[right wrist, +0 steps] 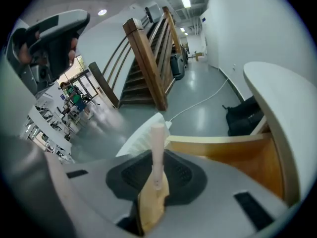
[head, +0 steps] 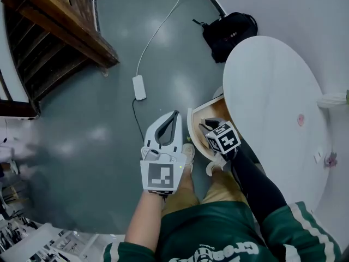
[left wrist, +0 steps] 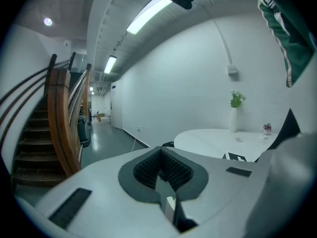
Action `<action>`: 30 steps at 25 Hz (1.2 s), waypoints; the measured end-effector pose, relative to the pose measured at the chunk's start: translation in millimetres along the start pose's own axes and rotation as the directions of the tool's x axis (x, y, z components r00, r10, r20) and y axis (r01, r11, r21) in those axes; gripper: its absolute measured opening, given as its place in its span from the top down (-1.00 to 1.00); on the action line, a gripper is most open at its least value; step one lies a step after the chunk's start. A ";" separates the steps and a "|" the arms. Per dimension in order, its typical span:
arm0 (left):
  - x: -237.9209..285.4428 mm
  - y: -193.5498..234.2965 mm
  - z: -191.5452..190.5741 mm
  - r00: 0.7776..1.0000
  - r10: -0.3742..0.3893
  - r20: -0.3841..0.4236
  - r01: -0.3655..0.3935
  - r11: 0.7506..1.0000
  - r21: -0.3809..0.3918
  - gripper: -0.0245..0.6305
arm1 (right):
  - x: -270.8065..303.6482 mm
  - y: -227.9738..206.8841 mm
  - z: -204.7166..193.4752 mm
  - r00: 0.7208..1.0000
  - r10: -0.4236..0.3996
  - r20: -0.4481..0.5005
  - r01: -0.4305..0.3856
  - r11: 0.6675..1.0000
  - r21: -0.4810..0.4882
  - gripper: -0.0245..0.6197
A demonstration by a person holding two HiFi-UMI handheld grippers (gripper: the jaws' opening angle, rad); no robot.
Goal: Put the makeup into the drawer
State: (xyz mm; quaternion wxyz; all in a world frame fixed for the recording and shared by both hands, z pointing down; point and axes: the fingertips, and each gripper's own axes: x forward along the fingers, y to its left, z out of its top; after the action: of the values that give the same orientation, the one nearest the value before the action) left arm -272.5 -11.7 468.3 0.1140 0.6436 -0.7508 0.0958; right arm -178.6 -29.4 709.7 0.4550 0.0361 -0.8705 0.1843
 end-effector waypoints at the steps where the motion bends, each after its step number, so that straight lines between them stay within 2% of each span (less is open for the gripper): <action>1: -0.5 1.4 -3.5 1.000 0.002 -0.007 -0.002 1.000 -0.003 0.93 | 5.3 -3.0 -4.4 1.000 0.001 -0.011 -0.001 1.000 0.008 0.68; 11: 1.3 11.0 -28.4 0.999 0.024 -0.048 -0.026 0.999 -0.040 0.93 | 54.0 -25.2 -43.8 0.992 -0.009 -0.124 0.016 0.998 0.055 0.68; 16: 1.9 19.3 -37.6 0.997 0.040 -0.065 -0.044 0.997 -0.061 0.93 | 71.2 -36.8 -52.6 0.990 -0.025 -0.136 0.039 0.994 0.099 0.68; 23: 2.1 26.2 -51.8 0.994 0.051 -0.093 -0.058 0.996 -0.072 0.93 | 94.5 -36.4 -65.6 0.986 -0.015 -0.167 0.032 0.994 0.101 0.68; 30: 3.9 32.8 -59.3 0.993 0.059 -0.105 -0.068 0.995 -0.077 0.93 | 106.5 -42.3 -68.2 0.987 -0.032 -0.156 0.055 0.988 0.145 0.69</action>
State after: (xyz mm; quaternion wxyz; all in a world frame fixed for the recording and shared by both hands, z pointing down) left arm -302.7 6.9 526.2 0.1751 0.6084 -0.7673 0.1018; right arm -177.9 -33.4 843.0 0.5206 0.0747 -0.8157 0.2411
